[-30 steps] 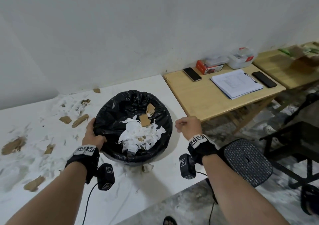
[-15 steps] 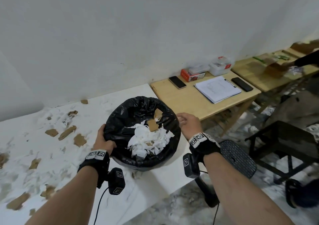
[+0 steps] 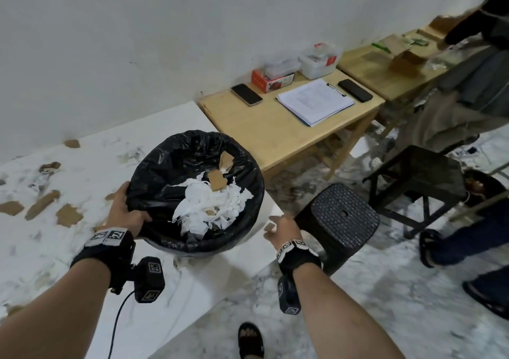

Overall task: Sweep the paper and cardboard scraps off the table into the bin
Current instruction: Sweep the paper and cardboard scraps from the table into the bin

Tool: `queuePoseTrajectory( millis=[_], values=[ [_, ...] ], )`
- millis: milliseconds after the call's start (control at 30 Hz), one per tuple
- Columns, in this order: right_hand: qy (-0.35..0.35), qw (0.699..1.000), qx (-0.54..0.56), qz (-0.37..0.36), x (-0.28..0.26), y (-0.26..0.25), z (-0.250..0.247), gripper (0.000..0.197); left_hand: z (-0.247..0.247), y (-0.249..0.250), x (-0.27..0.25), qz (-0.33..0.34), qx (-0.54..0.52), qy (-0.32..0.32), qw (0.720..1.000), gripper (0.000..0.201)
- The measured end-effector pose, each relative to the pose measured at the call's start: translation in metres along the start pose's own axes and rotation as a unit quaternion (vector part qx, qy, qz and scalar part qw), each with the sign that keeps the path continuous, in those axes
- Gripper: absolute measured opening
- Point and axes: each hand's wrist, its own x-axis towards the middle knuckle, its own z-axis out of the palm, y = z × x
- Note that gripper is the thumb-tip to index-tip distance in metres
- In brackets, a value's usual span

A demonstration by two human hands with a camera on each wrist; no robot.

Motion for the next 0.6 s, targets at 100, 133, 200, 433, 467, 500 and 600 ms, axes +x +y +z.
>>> queuePoseTrajectory(
  millis=[100,133,200,433,467,500,600],
  values=[
    [0.008,0.999,-0.037,-0.015,0.006,-0.005,0.015,0.038,-0.001,-0.004,0.007,-0.006,-0.003,-0.001,1.000,0.093],
    [0.010,0.998,-0.053,-0.021,0.008,-0.006,0.018,0.035,-0.001,-0.006,0.009,-0.009,-0.009,-0.004,1.000,0.094],
    [0.013,0.997,-0.071,-0.026,0.011,-0.007,0.018,0.026,-0.001,-0.007,0.011,-0.009,-0.016,-0.008,1.000,0.096],
    [0.022,0.999,0.019,0.040,0.013,-0.005,0.013,0.024,-0.006,-0.005,0.010,-0.016,-0.050,0.002,0.999,0.095],
    [0.024,0.997,0.052,0.049,0.011,-0.005,0.012,0.033,-0.008,-0.005,0.011,-0.019,-0.054,0.003,0.998,0.096],
    [0.021,0.995,0.080,0.054,0.010,-0.007,0.012,0.039,-0.011,-0.006,0.012,-0.024,-0.056,0.004,0.998,0.097],
    [0.041,0.986,0.163,0.017,0.008,-0.023,0.002,0.048,-0.023,-0.004,0.009,-0.023,-0.048,0.019,0.998,0.095]
  ],
)
